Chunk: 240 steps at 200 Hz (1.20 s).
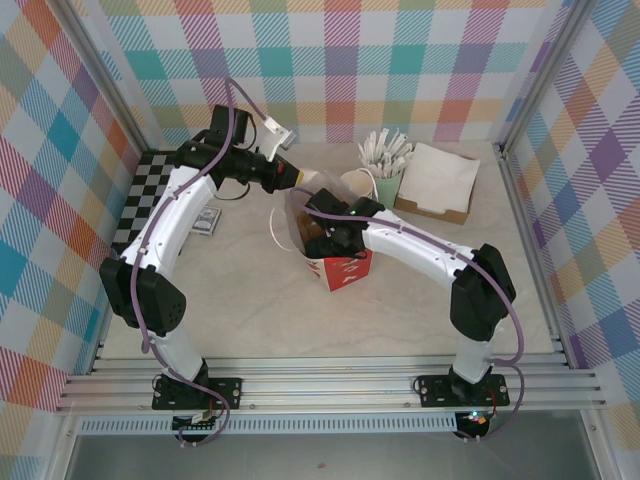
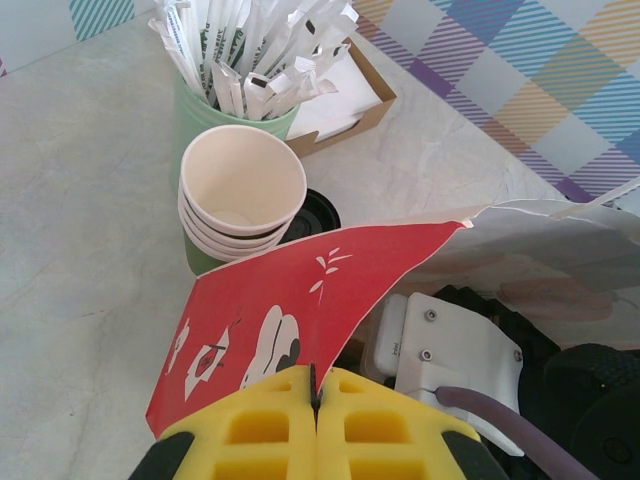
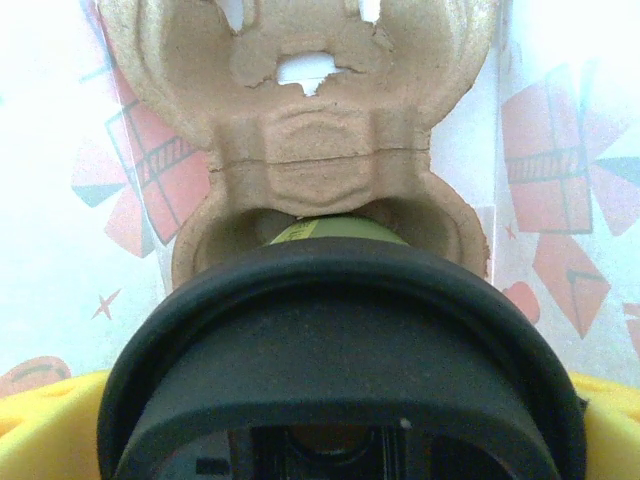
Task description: Pack the takeout coffee
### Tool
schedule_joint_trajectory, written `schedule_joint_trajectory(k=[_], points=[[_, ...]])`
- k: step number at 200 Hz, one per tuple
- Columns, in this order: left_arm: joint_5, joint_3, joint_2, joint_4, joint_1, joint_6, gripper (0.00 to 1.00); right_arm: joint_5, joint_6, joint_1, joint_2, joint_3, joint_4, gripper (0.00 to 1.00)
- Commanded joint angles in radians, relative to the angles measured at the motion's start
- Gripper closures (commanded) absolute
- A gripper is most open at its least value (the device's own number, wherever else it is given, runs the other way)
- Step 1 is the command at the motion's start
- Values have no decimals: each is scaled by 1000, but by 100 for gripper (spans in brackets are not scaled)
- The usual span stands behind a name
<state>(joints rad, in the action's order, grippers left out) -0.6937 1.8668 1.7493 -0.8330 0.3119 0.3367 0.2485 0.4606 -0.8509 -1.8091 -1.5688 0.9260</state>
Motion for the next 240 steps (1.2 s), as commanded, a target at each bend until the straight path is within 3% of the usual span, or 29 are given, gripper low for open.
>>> schedule_joint_trajectory(k=[1, 240], points=[[4, 5, 2, 18, 6, 12, 100, -15, 9, -4, 31, 16, 4, 0], [2, 23, 14, -13, 6, 27, 100, 8, 15, -5, 86, -80, 46, 0]])
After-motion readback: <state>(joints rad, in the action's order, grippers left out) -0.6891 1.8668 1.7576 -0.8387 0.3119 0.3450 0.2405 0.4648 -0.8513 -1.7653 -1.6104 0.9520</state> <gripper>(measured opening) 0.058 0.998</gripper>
